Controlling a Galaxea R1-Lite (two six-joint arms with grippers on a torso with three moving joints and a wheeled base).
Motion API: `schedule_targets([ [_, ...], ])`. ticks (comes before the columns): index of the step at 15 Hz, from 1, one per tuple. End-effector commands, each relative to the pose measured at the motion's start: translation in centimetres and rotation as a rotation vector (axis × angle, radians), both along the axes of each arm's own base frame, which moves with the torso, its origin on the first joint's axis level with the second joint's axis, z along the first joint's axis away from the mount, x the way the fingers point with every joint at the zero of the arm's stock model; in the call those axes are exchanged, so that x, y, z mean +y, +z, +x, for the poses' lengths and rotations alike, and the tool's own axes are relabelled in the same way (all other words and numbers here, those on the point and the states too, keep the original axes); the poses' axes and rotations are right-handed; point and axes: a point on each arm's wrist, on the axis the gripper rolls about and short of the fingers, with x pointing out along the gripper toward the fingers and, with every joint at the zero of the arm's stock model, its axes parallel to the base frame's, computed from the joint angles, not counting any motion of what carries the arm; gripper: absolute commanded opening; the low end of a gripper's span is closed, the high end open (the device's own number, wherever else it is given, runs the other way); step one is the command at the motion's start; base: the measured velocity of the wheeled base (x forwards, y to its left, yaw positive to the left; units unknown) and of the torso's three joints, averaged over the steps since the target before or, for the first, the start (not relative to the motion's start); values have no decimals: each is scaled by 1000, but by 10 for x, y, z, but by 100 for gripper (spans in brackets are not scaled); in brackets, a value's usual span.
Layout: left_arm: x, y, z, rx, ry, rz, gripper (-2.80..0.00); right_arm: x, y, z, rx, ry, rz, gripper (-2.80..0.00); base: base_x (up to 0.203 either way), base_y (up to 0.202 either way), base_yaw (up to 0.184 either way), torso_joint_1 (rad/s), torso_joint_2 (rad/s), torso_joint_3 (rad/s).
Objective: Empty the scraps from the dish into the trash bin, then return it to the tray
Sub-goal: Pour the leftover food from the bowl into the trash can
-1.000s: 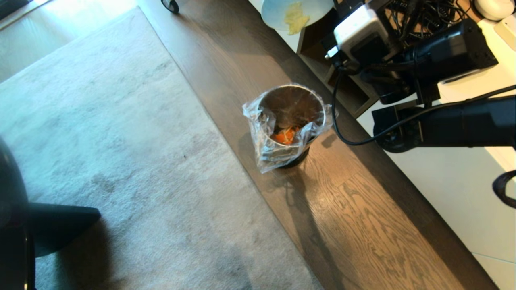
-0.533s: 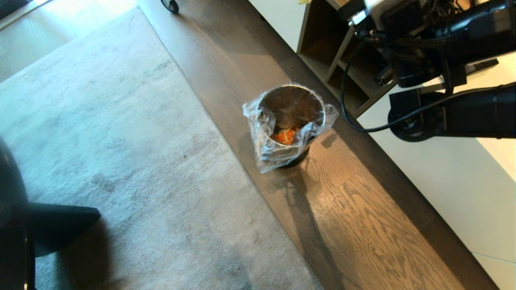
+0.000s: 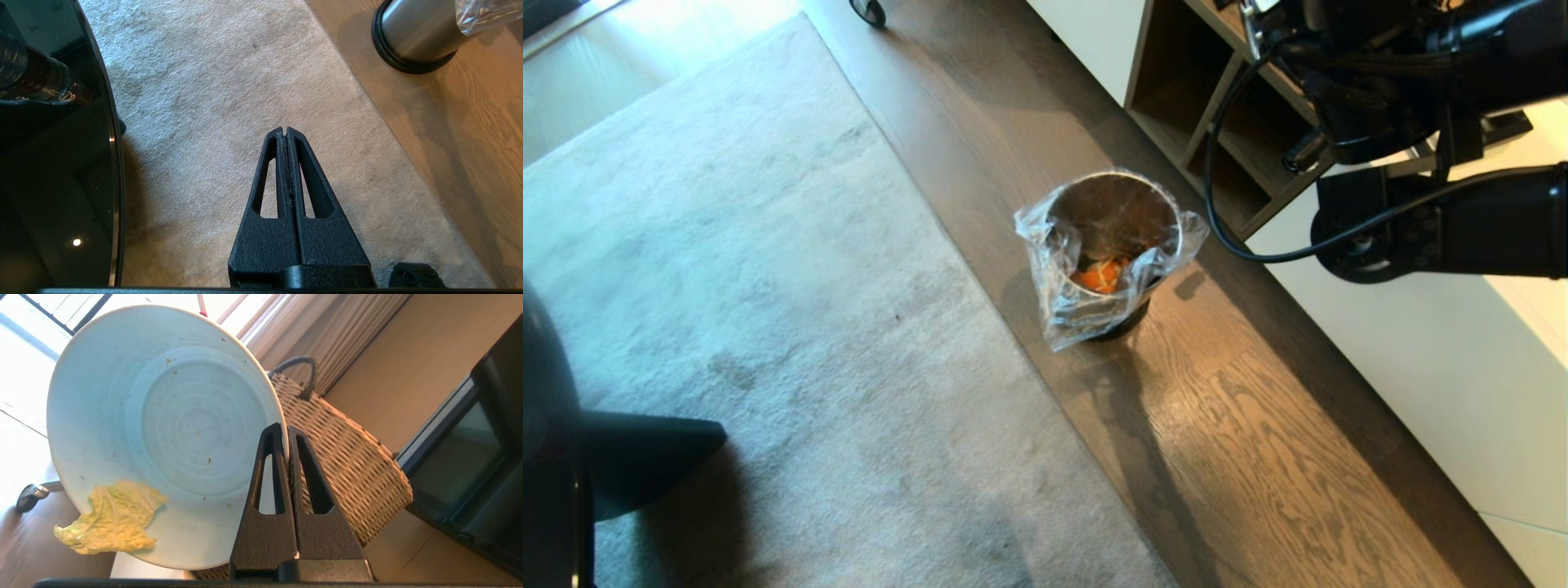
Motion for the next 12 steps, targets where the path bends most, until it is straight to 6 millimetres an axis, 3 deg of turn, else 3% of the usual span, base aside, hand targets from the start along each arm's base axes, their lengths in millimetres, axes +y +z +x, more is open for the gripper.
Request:
schedule_targets([
  [1,0,0,0,-1,0,-1,-280,-2,1,-5,-37,-2,17,-280,0,0,0,0,0,0],
  [8,0,0,0,-1,0,-1,-280,-6,10,-16,-56,2,35,-280,0,0,0,0,0,0],
  [12,0,0,0,-1,0,-1,-280,-4,-12,-12,28,-15,-25,-280,0,0,0,0,0,0],
])
